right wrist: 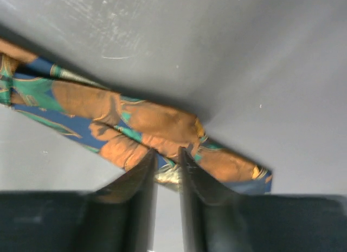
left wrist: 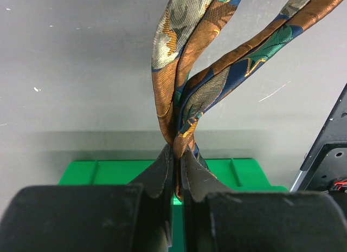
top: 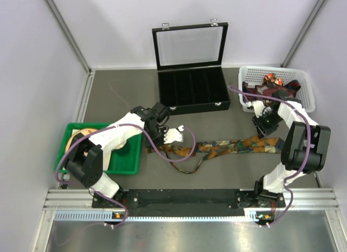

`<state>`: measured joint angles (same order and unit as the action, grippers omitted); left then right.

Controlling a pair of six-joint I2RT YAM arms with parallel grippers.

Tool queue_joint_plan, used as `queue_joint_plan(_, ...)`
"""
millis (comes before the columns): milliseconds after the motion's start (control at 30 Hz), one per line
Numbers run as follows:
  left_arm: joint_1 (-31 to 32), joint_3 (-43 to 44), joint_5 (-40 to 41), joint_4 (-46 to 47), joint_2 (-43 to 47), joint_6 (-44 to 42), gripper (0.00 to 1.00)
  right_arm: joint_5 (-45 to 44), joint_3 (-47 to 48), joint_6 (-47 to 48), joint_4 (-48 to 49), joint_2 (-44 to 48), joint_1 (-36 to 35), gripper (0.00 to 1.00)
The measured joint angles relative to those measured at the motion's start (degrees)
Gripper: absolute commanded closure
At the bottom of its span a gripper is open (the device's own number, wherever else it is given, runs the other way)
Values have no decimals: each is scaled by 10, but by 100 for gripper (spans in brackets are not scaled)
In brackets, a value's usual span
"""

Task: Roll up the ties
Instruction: Flatten out the tie at the center of the board.

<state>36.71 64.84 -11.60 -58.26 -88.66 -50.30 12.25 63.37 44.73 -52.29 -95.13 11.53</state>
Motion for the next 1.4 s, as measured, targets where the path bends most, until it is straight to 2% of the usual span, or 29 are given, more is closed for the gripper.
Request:
queue_joint_plan(33, -1, 0, -1, 0, 0, 0, 92, 2, -4, 2, 1, 11, 0, 57)
queue_joint_plan(200, -2, 0, -2, 0, 0, 0, 93, 17, -9, 12, 13, 61, 0, 48)
queue_joint_plan(367, -3, 0, -4, 0, 0, 0, 92, 16, -11, 31, 37, 60, -1, 45)
queue_joint_plan(633, -6, 2, -6, 0, -2, 0, 92, -6, -52, 64, 83, 35, -13, 47)
queue_joint_plan(667, -7, 3, -6, -1, -4, 0, 92, -7, -58, 67, 86, 35, -15, 48)
queue_joint_plan(767, -8, 5, -6, -1, -9, 0, 92, -14, -80, 78, 96, 34, -18, 65)
queue_joint_plan(800, -9, 6, -6, -1, -10, 0, 92, -16, -84, 82, 98, 34, -18, 79)
queue_joint_plan(900, -9, 7, -6, -1, -10, 0, 92, -20, -90, 86, 104, 31, -18, 100)
queue_joint_plan(1100, -10, 9, -6, -2, -10, 0, 92, -19, -90, 94, 94, 48, -18, 100)
queue_joint_plan(1300, -17, 12, -6, -5, -10, 0, 92, -21, -94, 115, 49, 121, -16, 99)
queue_joint_plan(1367, -21, 15, -6, -5, -12, 0, 92, -26, -106, 120, 47, 130, -16, 87)
queue_joint_plan(1400, -23, 17, -6, -5, -13, 0, 92, -29, -114, 122, 47, 129, -16, 74)
